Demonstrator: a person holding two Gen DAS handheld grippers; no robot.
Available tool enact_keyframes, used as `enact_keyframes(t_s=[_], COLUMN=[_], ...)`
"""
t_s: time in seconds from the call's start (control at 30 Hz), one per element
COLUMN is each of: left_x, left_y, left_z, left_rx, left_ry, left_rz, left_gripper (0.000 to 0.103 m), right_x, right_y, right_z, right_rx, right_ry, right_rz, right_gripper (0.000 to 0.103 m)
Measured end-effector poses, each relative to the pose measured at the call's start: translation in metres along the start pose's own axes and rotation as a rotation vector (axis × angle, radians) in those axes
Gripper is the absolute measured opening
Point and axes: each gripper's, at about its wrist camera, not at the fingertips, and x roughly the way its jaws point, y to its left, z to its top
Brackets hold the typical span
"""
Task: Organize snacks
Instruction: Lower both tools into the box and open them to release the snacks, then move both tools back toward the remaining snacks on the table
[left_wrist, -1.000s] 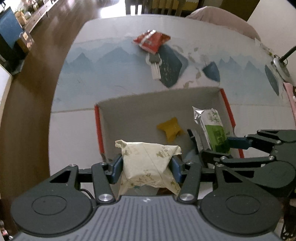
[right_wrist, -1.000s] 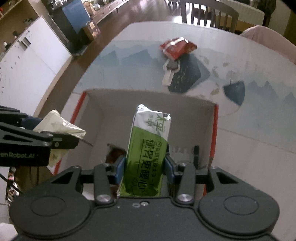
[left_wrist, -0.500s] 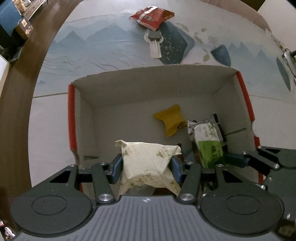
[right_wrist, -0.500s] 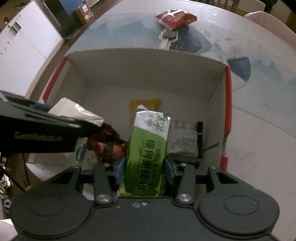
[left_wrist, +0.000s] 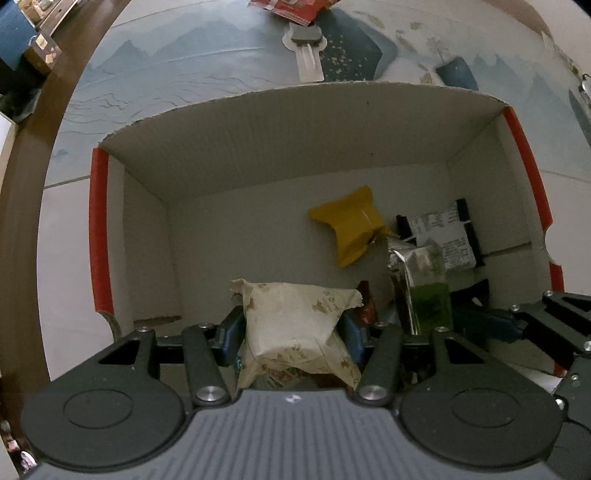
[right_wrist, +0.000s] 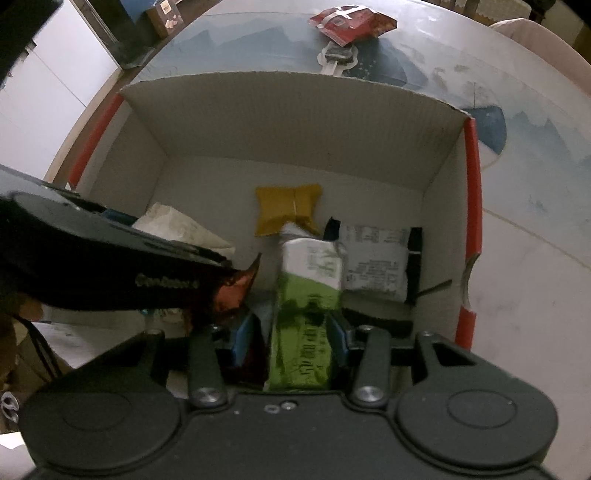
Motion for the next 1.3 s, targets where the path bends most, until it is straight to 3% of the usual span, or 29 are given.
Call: enact_keyframes(t_s=[0.5,0.83,1.3], left_x=[-0.016,-0.049,-0.121], left_y=[0.007,0.016,0.041], left_z=[-0.002,-0.005,0.0], left_rx=[0.012,0.025,0.05], left_ry=[-0.021,-0.075,-0.199], left_rz=[-0.042,-0.067,-0.056], left_gripper=[0.057,0.058,0.062], right_x=[-0.034,-0.061,-0.114], right_y=[-0.01,-0.016,-0.019], right_z=[0.002,0.005,0.021], right_rx=[0.029,0.043,0.045], right_ry=[-0.07,-0.134,-0.257], right_rz=[0.038,0.052,0.095], right_gripper=[0.051,0.055,0.074])
